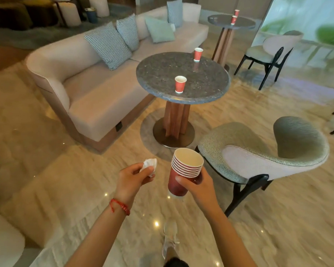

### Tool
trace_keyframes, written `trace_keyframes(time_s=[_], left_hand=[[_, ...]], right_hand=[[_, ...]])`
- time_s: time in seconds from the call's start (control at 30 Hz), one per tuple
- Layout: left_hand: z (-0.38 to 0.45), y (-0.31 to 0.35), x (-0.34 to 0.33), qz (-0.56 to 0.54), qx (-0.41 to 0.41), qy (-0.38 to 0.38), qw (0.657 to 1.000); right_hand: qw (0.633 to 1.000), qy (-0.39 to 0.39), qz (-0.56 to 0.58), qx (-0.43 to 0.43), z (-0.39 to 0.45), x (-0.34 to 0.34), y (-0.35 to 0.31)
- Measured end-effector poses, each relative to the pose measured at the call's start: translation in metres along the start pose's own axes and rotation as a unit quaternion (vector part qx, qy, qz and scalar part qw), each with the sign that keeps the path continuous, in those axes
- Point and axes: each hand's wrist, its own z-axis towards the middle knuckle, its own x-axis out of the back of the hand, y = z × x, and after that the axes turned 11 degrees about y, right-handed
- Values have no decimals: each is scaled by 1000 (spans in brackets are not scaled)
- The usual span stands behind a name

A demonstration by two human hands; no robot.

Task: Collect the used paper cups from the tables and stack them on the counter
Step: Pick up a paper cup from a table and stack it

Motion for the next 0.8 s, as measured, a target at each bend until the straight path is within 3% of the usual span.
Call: trace_keyframes(time_s=[0.43,0.63,0.8], left_hand=[[186,79,-129,9,-9,-12,1000],[263,100,-166,4,11,-12,1000],[336,118,-202,7,23,-57,998]], right_hand=[[1000,18,2,10,253,-27,-25],[999,45,-7,-4,329,-48,-29],[996,89,0,-7,391,-72,-25]])
